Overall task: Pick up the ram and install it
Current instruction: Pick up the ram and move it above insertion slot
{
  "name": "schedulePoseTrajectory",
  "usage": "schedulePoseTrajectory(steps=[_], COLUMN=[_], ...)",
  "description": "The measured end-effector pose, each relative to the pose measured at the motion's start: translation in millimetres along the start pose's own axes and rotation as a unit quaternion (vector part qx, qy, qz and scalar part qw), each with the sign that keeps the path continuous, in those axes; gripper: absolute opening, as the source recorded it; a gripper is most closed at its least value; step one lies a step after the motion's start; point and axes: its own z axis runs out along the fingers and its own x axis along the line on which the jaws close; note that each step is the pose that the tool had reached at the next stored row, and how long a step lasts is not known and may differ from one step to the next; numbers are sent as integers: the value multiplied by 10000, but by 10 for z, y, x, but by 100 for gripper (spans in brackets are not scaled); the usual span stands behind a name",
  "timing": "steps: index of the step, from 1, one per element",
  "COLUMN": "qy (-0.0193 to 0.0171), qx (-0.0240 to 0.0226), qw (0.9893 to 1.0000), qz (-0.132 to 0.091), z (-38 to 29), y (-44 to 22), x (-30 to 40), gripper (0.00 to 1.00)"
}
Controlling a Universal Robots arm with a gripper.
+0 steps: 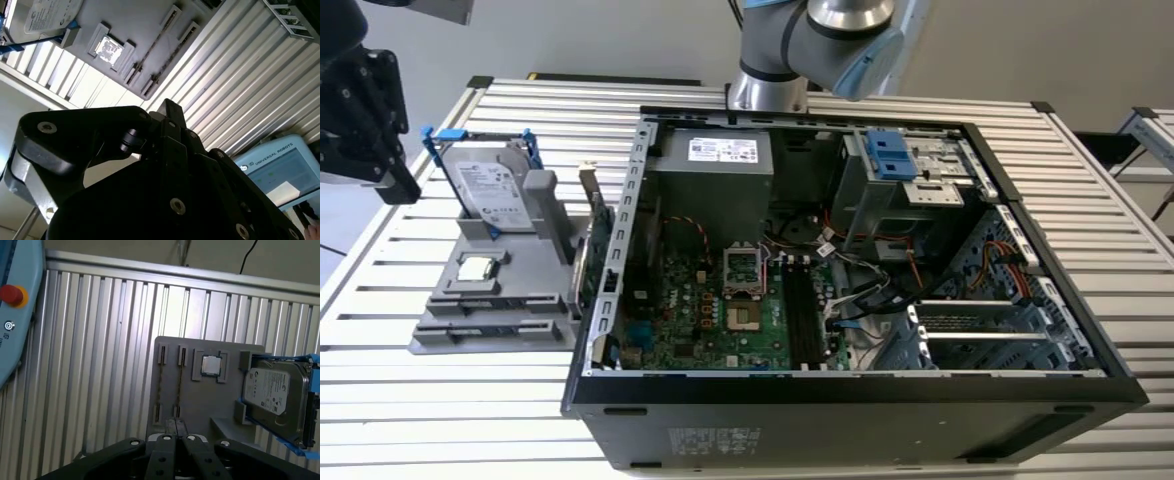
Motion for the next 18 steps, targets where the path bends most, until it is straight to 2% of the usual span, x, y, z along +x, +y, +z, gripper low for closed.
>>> schedulePoseTrajectory(steps=[3, 14, 15, 18], qy=[1, 2, 2, 2], qx=[-1, -2, -2, -2], qw=[10000, 9999, 9999, 9999], qz=[-80, -101, -103, -109], z=[0, 0, 0, -1], y=[-6, -7, -8, -9], x=[0, 0, 0, 1], gripper=[0, 0, 100, 100])
